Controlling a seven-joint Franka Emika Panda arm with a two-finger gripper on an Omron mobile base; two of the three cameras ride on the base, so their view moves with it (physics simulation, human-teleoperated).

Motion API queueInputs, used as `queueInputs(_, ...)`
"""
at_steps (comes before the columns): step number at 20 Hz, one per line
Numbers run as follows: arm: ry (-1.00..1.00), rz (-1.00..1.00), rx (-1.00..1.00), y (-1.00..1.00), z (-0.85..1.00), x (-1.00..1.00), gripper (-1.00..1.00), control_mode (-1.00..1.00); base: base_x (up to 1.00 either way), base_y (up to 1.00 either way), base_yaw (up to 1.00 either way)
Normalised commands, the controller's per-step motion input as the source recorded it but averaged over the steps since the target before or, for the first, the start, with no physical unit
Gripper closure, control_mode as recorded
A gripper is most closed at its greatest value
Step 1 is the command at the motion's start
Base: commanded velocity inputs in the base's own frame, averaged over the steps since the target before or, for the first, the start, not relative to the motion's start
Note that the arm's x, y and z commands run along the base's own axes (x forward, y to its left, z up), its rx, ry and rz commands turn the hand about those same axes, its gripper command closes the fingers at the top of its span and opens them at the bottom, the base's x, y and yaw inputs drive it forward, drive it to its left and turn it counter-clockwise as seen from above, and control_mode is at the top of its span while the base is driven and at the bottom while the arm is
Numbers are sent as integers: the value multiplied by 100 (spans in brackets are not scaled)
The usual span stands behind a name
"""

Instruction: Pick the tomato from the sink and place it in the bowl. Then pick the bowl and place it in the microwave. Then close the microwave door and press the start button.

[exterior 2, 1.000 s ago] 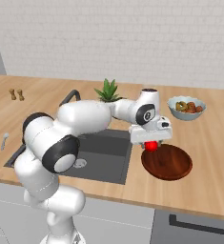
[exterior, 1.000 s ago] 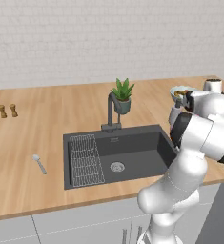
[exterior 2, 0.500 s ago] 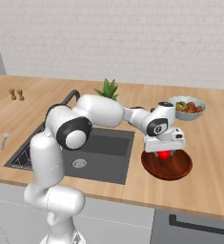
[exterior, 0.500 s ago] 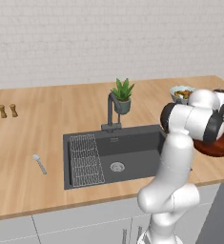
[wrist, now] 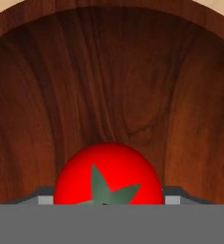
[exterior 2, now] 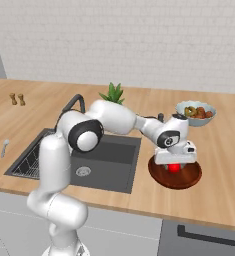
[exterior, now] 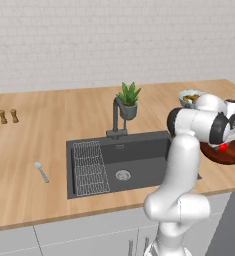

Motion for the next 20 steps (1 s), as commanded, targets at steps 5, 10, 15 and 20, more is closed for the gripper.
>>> queueInputs(5, -2, -2, 0, 0, -2, 0, -100, -100, 0, 0, 0)
queueInputs(10, -14, 0, 0, 23, 29, -31, -100, -100, 0, 0, 0)
queueInputs(15, -8, 0, -9, 94, 10, -46, -100, -100, 0, 0, 0)
queueInputs(20, 0, -3, -19, 90, -6, -4, -100, -100, 0, 0, 0)
